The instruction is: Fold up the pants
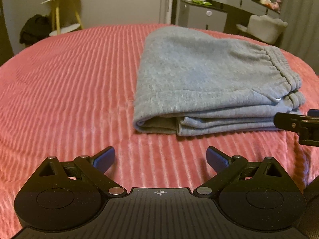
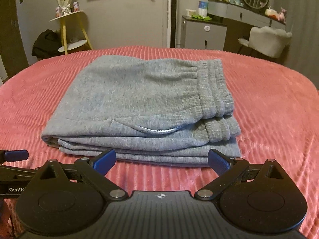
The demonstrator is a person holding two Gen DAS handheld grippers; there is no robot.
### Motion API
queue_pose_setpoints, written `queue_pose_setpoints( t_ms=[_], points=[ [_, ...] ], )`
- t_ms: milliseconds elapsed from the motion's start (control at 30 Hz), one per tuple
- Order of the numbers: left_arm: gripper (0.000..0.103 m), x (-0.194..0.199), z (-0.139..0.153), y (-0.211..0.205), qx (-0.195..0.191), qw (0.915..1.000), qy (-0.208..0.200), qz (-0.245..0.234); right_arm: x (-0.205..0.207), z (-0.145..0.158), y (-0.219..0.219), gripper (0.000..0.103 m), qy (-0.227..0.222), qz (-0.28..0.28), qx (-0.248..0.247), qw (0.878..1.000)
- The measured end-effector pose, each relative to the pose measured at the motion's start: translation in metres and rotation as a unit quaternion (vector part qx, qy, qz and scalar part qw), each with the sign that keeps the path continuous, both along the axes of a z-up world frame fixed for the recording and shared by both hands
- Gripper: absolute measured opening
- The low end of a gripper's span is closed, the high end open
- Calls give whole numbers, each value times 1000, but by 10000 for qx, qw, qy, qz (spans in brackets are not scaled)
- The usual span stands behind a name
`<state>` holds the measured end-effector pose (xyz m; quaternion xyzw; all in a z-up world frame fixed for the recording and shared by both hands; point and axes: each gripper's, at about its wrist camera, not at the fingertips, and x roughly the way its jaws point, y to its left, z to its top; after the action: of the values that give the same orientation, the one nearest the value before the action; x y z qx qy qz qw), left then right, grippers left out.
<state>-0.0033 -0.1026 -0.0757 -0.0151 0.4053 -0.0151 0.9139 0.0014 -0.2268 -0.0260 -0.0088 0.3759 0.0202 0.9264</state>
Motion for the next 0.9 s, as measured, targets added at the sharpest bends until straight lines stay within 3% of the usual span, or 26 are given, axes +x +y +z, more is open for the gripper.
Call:
queue_pose_setpoints(
  t_ms=[900],
  points=[
    [101, 4, 3, 8, -146, 9997, -110, 140, 8, -7, 0, 99, 133, -99, -65, 9998]
  ],
)
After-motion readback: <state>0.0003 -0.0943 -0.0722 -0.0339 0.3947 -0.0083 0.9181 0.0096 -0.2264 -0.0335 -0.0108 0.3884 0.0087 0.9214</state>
